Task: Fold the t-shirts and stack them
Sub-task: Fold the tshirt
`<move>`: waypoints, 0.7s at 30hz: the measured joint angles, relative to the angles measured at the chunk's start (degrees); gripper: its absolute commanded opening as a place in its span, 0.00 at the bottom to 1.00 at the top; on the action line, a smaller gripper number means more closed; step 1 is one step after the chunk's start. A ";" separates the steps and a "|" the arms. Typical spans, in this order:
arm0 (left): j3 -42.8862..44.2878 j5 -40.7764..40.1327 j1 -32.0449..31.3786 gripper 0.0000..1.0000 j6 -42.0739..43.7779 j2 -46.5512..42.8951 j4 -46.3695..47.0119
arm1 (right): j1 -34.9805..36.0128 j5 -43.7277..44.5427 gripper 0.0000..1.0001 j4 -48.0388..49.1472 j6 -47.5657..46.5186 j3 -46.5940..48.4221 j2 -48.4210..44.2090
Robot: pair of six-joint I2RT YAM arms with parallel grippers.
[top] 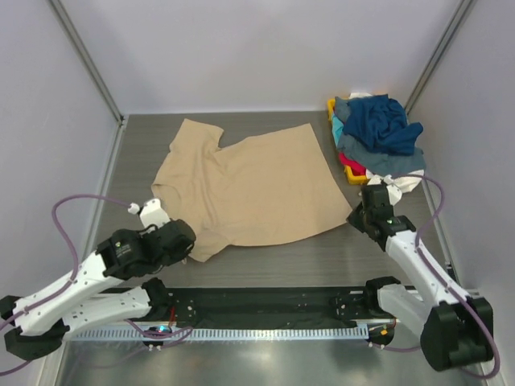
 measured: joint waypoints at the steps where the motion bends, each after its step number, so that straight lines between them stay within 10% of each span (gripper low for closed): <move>1: 0.61 -0.02 0.02 0.00 1.05 1.55 0.00 | 0.00 -0.22 0.01 -1.11 0.37 -0.07 -2.05; 9: 1.11 3.02 7.85 0.00 14.10 11.04 2.23 | 0.00 -3.63 0.01 -9.86 1.79 -0.07 -11.34; 21: 13.86 14.14 37.51 0.00 40.50 24.76 12.07 | 0.00 -4.39 0.01 -8.63 -1.77 17.33 7.34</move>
